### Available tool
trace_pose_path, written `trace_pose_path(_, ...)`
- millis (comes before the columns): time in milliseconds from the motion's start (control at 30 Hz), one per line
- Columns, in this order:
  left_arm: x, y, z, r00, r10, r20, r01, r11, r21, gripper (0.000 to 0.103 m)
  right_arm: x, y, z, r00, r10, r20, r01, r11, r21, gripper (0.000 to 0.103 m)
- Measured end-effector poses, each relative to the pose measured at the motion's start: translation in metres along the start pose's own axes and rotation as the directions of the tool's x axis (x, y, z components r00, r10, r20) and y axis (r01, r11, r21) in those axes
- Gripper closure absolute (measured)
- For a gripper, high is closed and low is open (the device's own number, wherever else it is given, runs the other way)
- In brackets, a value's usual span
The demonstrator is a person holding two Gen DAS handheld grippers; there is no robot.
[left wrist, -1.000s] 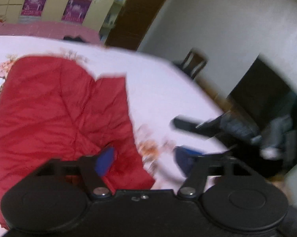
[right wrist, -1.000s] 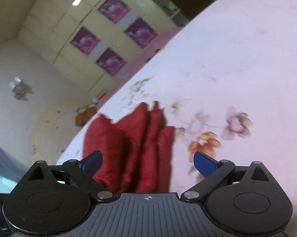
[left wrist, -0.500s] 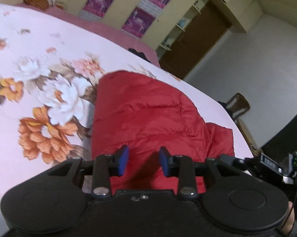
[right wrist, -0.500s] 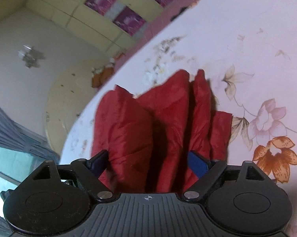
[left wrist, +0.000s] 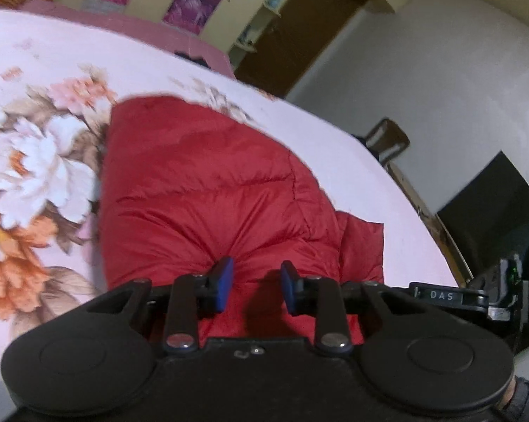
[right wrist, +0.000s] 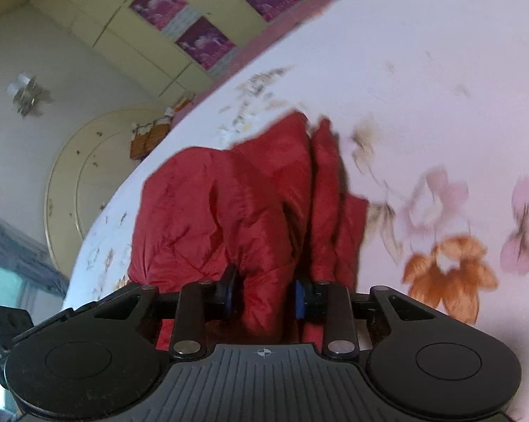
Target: Fold large clothes
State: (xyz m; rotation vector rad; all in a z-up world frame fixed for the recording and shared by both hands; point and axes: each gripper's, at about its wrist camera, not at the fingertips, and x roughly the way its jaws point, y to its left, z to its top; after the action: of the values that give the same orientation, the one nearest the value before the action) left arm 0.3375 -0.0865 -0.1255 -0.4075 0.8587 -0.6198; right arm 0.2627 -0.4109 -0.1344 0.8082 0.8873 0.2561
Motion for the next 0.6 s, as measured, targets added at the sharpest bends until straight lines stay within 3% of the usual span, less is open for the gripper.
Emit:
trace_pose_path(133, 0.017, -0.004, 0.003, 0.997, 0.037, -0.063, -0.034, 0.998, 0.045, 0.075, 0.004, -0.023, -0.003, 0.999, 0.038, 0.008, -0.038, 0.996, 0.079, 0.075)
trace_pose_path(267, 0.018, -0.01, 0.003, 0.994, 0.072, -0.078, -0.063, 0.992, 0.105, 0.075, 0.0, -0.023, -0.002, 0.999, 0.039, 0.004, -0.039, 0.996, 0.078, 0.074)
trace_pose_path(333, 0.007, -0.016, 0.004, 0.994, 0.084, -0.069, -0.076, 0.99, 0.117, 0.075, -0.012, -0.01, -0.001, 1.0, -0.003, 0.01, 0.003, 0.999, 0.036, 0.069)
trace_pose_path(400, -0.014, -0.026, 0.0, 0.996, 0.085, -0.038, -0.079, 0.987, 0.138, 0.07, -0.033, 0.01, -0.004, 0.997, -0.05, 0.065, 0.052, 0.998, -0.032, 0.048)
trace_pose_path(567, -0.061, -0.039, -0.02, 0.996, 0.089, 0.027, -0.093, 0.978, 0.189, 0.07, -0.08, 0.051, -0.018, 0.982, -0.065, 0.178, 0.103, 0.971, -0.214, 0.049)
trace_pose_path(600, -0.068, -0.04, -0.026, 0.996, 0.082, 0.035, -0.087, 0.978, 0.188, 0.07, -0.088, 0.061, -0.023, 0.982, -0.051, 0.182, 0.097, 0.962, -0.256, 0.053)
